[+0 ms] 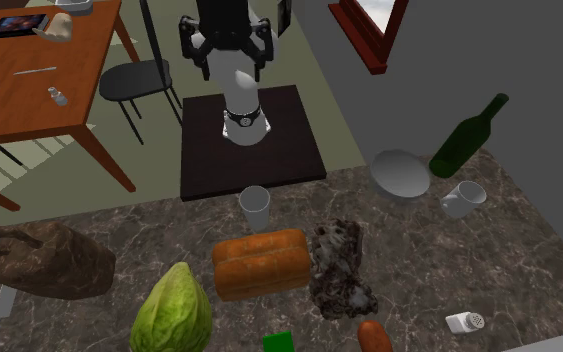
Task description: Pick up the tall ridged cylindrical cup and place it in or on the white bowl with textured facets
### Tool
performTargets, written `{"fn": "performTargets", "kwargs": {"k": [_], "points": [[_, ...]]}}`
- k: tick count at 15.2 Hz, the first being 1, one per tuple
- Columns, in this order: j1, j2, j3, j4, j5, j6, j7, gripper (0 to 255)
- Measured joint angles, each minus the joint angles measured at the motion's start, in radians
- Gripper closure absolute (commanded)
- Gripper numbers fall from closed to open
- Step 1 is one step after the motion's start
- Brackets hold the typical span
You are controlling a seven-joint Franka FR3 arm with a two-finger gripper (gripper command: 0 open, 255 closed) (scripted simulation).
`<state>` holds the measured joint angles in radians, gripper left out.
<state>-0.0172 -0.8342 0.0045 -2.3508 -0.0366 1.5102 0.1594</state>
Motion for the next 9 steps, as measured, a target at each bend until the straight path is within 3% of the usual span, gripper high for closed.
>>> {"fn": "performTargets", "kwargs": {"k": [2,9], "points": [[0.000,-0.004,0.003,-0.016,0.000,0.013,0.003,0],[0.007,0.018,0.043,-0.218,0.008,0.249,0.053,0]]}}
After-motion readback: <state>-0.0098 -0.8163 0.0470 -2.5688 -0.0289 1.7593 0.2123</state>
